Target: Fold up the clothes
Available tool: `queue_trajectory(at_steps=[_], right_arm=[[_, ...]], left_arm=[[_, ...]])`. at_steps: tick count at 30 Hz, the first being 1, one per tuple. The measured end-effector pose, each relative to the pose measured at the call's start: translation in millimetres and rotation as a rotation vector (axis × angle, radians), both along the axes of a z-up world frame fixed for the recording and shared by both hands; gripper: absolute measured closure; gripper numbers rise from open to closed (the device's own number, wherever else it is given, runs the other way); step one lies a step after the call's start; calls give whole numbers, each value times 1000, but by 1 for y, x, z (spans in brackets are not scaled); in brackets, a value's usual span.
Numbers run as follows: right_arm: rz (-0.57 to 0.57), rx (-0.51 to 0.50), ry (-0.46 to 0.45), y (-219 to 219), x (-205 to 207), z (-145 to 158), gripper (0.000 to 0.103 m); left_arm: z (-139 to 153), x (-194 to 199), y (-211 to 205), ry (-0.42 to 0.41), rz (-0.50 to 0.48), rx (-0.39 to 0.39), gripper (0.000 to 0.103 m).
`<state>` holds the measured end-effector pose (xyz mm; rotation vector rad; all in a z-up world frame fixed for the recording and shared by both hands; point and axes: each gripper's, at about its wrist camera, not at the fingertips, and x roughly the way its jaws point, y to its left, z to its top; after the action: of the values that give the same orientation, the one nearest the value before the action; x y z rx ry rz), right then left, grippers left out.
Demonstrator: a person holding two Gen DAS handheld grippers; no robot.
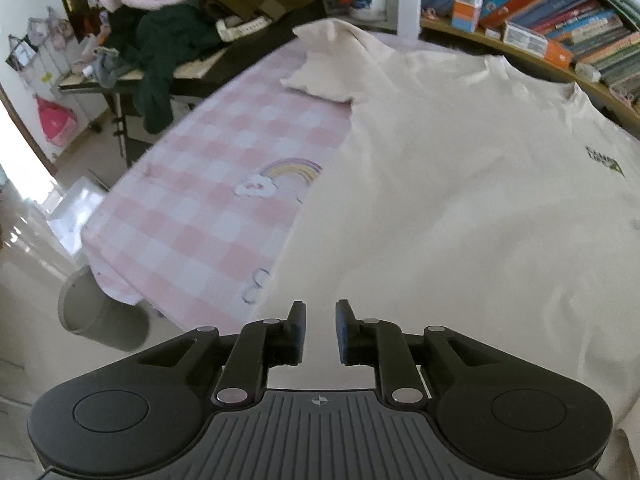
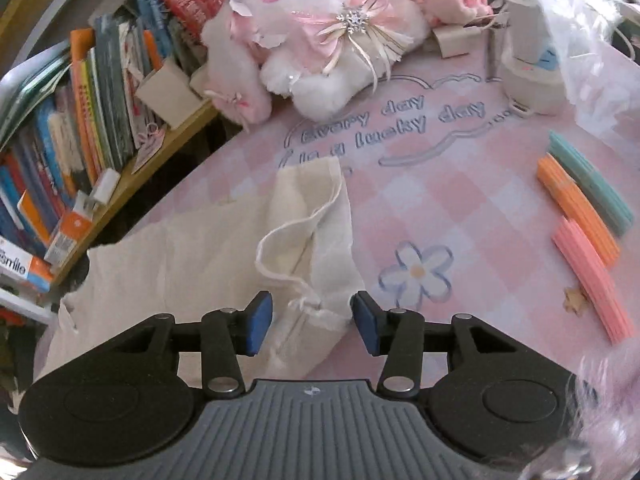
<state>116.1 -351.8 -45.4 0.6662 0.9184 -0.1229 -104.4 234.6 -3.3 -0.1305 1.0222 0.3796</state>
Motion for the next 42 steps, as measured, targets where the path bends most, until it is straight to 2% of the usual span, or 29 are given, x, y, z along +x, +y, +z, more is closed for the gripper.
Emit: queue_trajectory(at_steps=[2, 5, 7, 9, 15, 18, 21, 22, 23, 24, 25, 28, 30, 31, 33, 34, 36, 37, 40, 42], right_arm=[[7, -49, 10, -3, 14, 3, 61], [30, -192, 7, -6, 28, 11, 59], [71, -222, 12, -9, 33, 12, 59], [100, -195, 18, -12, 37, 10, 59], [55, -82, -74, -12, 35, 23, 61], [97, -15, -46, -2, 39, 18, 61], [143, -34, 14, 5, 47, 4, 62], [168, -49, 17, 6, 48, 1, 67], [196, -51, 5, 6, 48, 4, 88], [224, -53, -7, 5, 48, 6, 99], [247, -56, -23, 4, 47, 10, 100], [200, -89, -126, -8, 33, 29, 99], [208, -107, -81, -12, 37, 22, 92], [214, -107, -29, -14, 40, 13, 83], [185, -82, 17, -22, 38, 3, 79], [173, -44, 1, -27, 34, 3, 78], [194, 20, -34, -31, 22, 4, 70], [220, 21, -34, -30, 18, 4, 67], [312, -46, -17, -19, 5, 4, 68], [379, -118, -11, -8, -2, 5, 79]], left_arm=[[0, 0, -5, 6, -4, 3, 86], [2, -5, -4, -3, 16, -4, 86], [4, -9, -3, -10, 29, -8, 86], [2, -10, -2, 3, 44, -8, 86], [2, -7, -6, 14, 40, -4, 86], [2, 0, -14, 12, 4, -1, 86], [2, 8, -21, 14, -30, 2, 86], [2, 11, -23, 14, -41, 3, 86], [2, 13, -24, 14, -47, 3, 86], [3, 15, -25, 13, -53, 3, 86], [4, 17, -25, 12, -58, 5, 86], [6, 20, -25, -1, -62, -3, 86], [5, 24, -24, 0, -68, -14, 86], [4, 26, -25, 4, -73, -8, 86], [5, 30, -26, 6, -82, 0, 86], [6, 31, -27, -1, -87, -5, 86], [5, 32, -28, -2, -99, -8, 86], [5, 32, -28, 1, -104, -6, 86], [2, 34, -28, 4, -109, -13, 86], [1, 37, -29, 3, -117, -16, 86]])
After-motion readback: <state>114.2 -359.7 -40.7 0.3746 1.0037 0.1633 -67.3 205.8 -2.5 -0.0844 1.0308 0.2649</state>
